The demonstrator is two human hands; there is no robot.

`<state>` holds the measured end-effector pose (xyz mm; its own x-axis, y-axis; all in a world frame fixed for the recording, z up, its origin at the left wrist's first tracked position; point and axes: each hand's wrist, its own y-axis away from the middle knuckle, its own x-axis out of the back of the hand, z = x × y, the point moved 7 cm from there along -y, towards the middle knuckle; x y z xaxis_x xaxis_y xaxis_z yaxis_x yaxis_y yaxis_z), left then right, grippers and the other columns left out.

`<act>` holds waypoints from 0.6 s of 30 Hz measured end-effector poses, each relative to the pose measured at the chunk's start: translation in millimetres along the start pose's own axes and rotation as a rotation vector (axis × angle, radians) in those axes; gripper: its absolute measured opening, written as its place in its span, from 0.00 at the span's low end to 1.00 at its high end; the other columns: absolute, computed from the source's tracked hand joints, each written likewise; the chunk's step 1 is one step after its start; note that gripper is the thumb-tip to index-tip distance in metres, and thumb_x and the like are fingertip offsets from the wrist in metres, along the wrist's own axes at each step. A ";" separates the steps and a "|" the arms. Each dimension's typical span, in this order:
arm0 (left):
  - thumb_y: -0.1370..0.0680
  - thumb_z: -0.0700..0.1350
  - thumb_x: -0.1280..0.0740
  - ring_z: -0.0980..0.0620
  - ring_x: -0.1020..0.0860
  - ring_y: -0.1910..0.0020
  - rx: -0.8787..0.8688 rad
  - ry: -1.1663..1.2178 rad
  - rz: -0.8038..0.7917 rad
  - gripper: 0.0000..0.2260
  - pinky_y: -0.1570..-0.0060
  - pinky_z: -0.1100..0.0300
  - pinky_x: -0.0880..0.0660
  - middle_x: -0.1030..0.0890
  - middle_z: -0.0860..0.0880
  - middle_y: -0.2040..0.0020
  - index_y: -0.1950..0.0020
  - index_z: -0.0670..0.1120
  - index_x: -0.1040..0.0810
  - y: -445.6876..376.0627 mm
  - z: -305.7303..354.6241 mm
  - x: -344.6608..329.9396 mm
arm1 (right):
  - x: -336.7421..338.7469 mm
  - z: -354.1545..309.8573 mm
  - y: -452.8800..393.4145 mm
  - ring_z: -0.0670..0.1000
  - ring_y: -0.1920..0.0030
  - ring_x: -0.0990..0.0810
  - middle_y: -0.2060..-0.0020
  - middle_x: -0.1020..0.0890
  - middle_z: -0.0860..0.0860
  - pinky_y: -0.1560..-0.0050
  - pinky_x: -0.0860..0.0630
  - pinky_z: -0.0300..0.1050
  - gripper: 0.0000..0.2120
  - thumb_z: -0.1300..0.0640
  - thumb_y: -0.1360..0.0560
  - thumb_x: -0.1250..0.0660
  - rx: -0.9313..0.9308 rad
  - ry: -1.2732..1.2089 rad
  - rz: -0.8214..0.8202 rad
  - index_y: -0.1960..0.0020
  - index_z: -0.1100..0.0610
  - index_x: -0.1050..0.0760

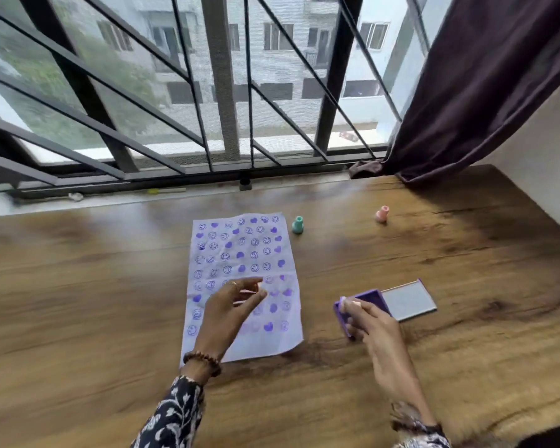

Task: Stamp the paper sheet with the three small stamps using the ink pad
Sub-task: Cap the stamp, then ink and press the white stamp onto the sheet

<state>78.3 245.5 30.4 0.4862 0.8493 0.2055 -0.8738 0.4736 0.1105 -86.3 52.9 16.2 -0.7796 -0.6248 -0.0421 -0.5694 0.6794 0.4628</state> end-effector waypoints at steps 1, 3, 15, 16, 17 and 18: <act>0.29 0.43 0.29 0.60 0.19 0.60 0.020 0.004 0.023 0.08 0.62 0.74 0.25 0.17 0.52 0.57 0.52 0.53 0.19 1.5 -8.5 20.0 | -19.1 4.2 9.8 0.45 0.67 0.23 0.67 0.18 0.50 0.69 0.25 0.32 0.03 0.59 0.30 0.29 -0.015 -0.022 -0.037 0.60 0.58 0.18; 0.29 0.42 0.28 0.58 0.19 0.61 0.071 0.024 0.061 0.09 0.60 0.70 0.23 0.17 0.53 0.59 0.55 0.56 0.19 4.4 -27.3 56.1 | -61.5 12.1 29.8 0.45 0.67 0.22 0.66 0.18 0.51 0.67 0.24 0.31 0.04 0.60 0.31 0.28 -0.012 0.005 -0.101 0.57 0.59 0.18; 0.28 0.39 0.30 0.52 0.19 0.54 0.165 0.141 -0.145 0.09 0.46 0.55 0.24 0.16 0.47 0.53 0.53 0.53 0.19 5.5 -84.5 105.8 | -202.0 51.9 110.0 0.50 0.69 0.19 0.65 0.20 0.51 0.72 0.23 0.40 0.05 0.61 0.32 0.27 0.654 1.058 0.047 0.59 0.56 0.23; 0.28 0.39 0.30 0.52 0.19 0.54 0.161 0.142 -0.154 0.09 0.47 0.57 0.23 0.16 0.46 0.52 0.52 0.52 0.19 5.0 -85.0 105.5 | -205.3 53.0 112.4 0.49 0.70 0.19 0.66 0.20 0.50 0.74 0.24 0.38 0.07 0.61 0.34 0.25 0.665 1.108 0.052 0.61 0.56 0.23; 0.28 0.39 0.30 0.52 0.19 0.54 0.156 0.140 -0.161 0.09 0.49 0.61 0.22 0.16 0.45 0.52 0.52 0.52 0.19 4.7 -85.1 105.0 | -208.2 54.1 113.6 0.48 0.70 0.19 0.68 0.20 0.49 0.74 0.24 0.37 0.08 0.61 0.35 0.24 0.678 1.150 0.059 0.61 0.56 0.22; 0.28 0.39 0.30 0.53 0.19 0.54 0.153 0.142 -0.166 0.09 0.50 0.64 0.22 0.16 0.45 0.52 0.52 0.52 0.19 4.7 -85.5 105.0 | -210.4 53.8 114.2 0.47 0.70 0.19 0.68 0.19 0.49 0.74 0.23 0.36 0.08 0.61 0.36 0.23 0.691 1.178 0.063 0.62 0.55 0.22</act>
<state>125.5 356.8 -30.6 0.6093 0.7922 0.0350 -0.7671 0.5777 0.2790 -1.3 282.6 30.3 -0.3248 -0.3046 0.8954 -0.8257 0.5530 -0.1114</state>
